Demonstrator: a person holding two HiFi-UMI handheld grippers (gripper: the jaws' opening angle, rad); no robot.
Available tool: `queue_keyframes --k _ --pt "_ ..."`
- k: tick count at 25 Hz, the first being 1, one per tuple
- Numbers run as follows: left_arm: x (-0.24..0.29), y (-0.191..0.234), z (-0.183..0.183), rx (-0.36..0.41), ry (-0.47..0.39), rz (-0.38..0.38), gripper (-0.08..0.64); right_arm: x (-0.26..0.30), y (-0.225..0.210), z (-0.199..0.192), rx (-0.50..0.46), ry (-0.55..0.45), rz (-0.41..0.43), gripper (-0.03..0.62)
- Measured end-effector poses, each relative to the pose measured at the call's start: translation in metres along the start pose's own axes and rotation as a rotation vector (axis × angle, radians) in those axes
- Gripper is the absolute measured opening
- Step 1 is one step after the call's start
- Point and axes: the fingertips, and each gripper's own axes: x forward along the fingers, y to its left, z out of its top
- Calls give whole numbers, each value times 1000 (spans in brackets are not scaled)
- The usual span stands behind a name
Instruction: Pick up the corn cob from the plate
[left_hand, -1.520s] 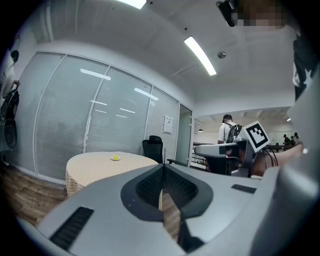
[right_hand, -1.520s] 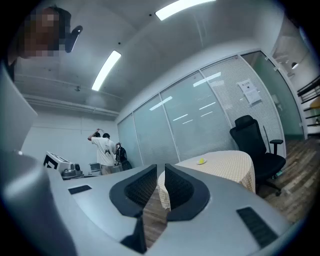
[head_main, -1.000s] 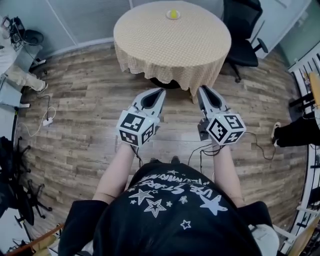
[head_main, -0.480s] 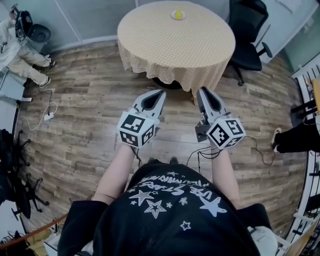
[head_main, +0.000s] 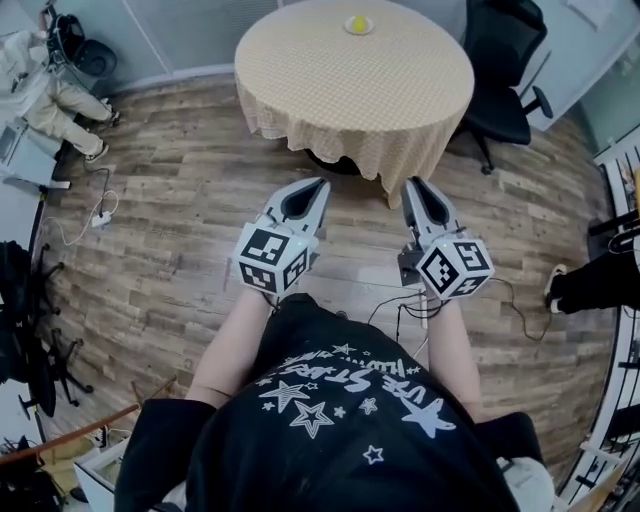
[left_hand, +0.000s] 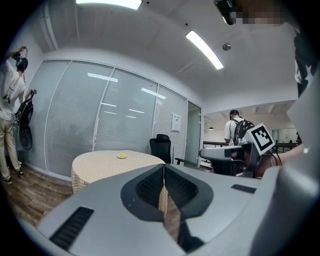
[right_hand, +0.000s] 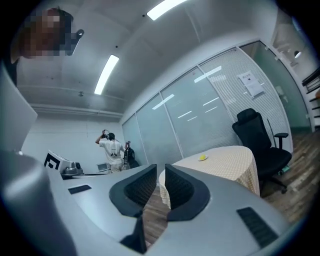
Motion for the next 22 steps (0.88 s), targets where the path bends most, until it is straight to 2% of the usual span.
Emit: queue_keyframes --k 4,10,15,22 --pt "4 3 -6 -1 25 21 11 9 -7 -4 25 15 28 63" --pt "22 30 -9 -10 30 42 11 33 -21 -14 38 47 23 64" --pt "52 59 -10 -24 27 23 11 60 -42 -17 37 59 -16 64" --pt "109 117 2 -31 26 -30 11 126 -75 -5 46 49 -86 63"
